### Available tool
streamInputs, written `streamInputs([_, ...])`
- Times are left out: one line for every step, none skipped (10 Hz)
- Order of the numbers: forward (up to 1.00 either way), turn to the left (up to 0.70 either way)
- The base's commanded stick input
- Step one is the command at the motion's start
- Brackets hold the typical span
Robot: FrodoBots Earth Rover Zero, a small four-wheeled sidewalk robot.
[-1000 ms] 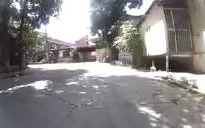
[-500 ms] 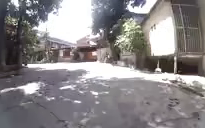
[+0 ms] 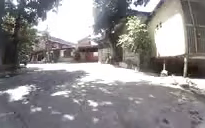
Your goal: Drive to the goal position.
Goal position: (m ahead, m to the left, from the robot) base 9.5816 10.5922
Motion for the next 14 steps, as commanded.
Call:
streamInputs([0.85,0.0])
streamInputs([0.85,0.0])
streamInputs([0.85,0.0])
streamInputs([0.85,0.0])
streamInputs([0.85,0.0])
streamInputs([0.85,0.0])
streamInputs([0.85,0.0])
streamInputs([0.85,0.0])
streamInputs([0.85,0.0])
streamInputs([0.85,0.0])
streamInputs([0.85,0.0])
streamInputs([0.85,0.0])
streamInputs([0.85,0.0])
streamInputs([0.85,0.0])
